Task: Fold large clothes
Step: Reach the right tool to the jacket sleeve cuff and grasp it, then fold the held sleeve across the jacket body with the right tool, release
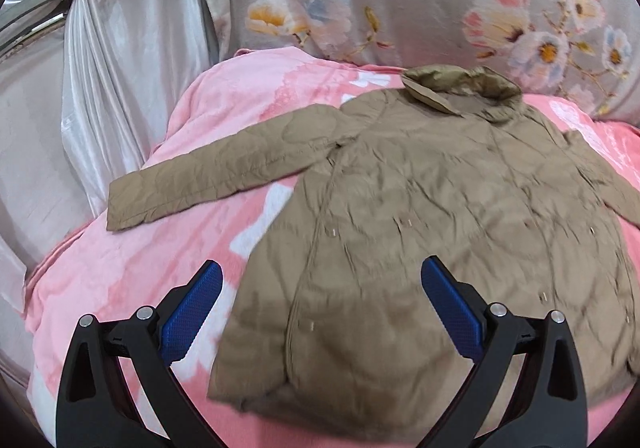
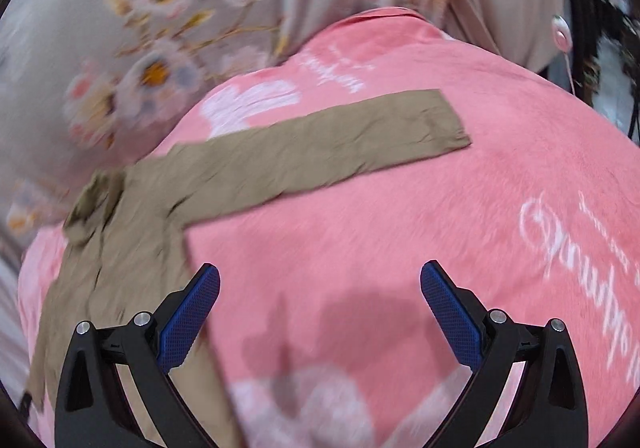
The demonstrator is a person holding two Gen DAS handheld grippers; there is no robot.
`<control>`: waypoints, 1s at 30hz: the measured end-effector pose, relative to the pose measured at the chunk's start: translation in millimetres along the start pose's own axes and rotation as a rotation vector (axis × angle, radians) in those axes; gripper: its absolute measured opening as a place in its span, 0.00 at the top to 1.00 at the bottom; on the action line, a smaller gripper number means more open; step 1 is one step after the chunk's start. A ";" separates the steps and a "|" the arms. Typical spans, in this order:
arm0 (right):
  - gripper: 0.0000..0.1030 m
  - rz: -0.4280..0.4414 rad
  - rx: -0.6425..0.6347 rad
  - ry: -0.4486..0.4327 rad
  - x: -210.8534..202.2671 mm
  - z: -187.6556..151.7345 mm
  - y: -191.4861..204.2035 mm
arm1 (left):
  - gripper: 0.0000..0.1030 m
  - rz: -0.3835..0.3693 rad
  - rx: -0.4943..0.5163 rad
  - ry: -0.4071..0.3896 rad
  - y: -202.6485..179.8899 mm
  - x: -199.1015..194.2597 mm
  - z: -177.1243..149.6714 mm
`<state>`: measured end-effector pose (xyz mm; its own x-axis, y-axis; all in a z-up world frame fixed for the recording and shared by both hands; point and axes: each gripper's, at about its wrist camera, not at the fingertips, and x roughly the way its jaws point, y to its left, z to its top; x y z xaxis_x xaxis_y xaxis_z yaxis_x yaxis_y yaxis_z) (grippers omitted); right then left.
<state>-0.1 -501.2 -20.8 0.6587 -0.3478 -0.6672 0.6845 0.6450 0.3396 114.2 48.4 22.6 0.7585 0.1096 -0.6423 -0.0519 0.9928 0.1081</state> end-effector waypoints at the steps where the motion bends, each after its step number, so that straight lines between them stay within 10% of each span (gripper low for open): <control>1: 0.05 -0.003 0.018 -0.008 6.2 7.0 -6.9 | 0.06 0.006 -0.011 -0.008 -0.2 5.3 4.1; 10: 0.10 0.003 0.247 -0.024 83.7 54.0 -66.9 | 0.06 0.058 -0.039 -0.030 -6.4 46.5 20.6; 15: 0.35 0.009 0.299 -0.042 107.4 65.3 -74.7 | 0.06 0.042 -0.058 0.011 -4.6 68.4 22.4; 19: 0.81 0.045 0.297 -0.051 114.9 79.0 -66.4 | 0.06 0.068 -0.069 0.052 -1.6 82.6 21.1; 30: 0.94 0.311 -0.213 -0.239 22.1 103.0 170.7 | 0.05 0.167 -0.115 0.124 31.1 99.6 21.1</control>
<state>163.5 -468.9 90.7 0.8939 -0.2463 -0.3744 0.3793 0.8608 0.3393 201.8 89.2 -22.0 0.6480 0.2709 -0.7119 -0.2494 0.9585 0.1378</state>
